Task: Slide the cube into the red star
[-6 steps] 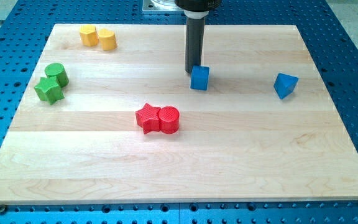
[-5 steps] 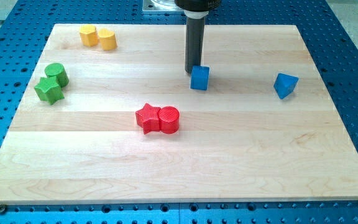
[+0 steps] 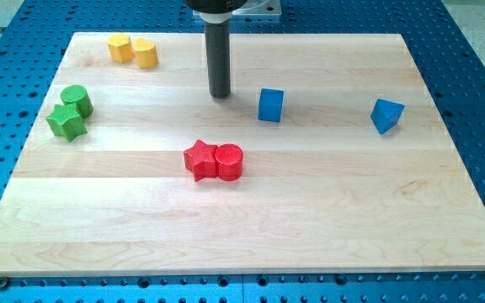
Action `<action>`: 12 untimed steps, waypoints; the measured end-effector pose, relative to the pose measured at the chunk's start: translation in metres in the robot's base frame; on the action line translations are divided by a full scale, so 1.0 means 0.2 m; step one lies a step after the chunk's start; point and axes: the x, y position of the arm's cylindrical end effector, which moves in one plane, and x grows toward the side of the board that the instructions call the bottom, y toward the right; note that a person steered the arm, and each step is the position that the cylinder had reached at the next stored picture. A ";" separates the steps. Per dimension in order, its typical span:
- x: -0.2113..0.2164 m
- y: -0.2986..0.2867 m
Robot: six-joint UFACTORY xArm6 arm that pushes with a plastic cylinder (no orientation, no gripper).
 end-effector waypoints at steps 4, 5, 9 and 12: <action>-0.10 0.01; -0.11 0.02; -0.10 0.38; 0.21 0.28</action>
